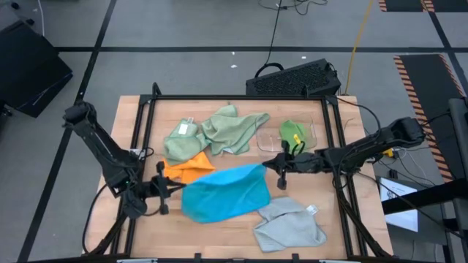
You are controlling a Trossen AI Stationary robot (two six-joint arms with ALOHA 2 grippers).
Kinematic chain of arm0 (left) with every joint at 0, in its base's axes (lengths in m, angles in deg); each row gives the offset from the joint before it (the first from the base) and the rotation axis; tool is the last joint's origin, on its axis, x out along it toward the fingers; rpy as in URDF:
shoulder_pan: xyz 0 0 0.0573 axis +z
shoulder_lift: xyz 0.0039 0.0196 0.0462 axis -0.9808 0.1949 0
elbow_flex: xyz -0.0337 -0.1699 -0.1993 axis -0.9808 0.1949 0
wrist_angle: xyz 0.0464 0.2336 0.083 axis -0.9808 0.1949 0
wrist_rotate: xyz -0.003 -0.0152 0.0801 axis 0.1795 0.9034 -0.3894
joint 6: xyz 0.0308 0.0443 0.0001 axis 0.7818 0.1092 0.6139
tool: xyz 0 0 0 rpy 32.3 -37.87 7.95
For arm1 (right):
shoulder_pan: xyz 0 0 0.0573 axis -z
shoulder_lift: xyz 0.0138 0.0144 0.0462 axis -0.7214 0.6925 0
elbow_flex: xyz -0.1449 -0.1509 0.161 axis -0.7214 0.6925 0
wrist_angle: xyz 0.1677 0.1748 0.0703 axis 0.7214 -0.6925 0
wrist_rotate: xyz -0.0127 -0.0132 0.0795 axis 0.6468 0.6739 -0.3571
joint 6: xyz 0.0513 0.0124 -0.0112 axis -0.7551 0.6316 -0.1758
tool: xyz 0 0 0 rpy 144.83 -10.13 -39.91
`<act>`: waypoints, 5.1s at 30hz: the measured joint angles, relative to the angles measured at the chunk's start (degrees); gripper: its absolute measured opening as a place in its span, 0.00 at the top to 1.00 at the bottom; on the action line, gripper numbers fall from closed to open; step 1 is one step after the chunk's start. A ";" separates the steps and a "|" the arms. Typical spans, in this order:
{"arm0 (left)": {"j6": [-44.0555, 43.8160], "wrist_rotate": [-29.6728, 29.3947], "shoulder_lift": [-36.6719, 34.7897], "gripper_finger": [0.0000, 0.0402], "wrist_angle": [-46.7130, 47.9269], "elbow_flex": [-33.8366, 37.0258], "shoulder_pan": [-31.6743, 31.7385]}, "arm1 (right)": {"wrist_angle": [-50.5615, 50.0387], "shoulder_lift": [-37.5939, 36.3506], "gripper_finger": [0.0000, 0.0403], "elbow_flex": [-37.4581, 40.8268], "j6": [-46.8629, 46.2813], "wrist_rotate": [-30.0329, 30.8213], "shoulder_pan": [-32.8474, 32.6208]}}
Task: Fold microfiber towels
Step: Fold the blue microfiber cloth
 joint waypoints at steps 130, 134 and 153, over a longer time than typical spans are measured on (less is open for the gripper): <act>-12.24 10.56 16.40 0.99 -8.05 0.02 -6.89 | -1.39 13.00 0.99 -0.09 4.25 -10.69 -11.75; -11.34 11.25 15.32 0.99 -8.06 0.04 -6.93 | -0.69 12.95 0.99 -0.09 -1.93 -12.17 -11.67; -12.98 13.96 14.51 0.98 -8.50 0.04 -6.98 | -0.41 14.75 0.79 -0.09 -10.09 -13.84 -13.77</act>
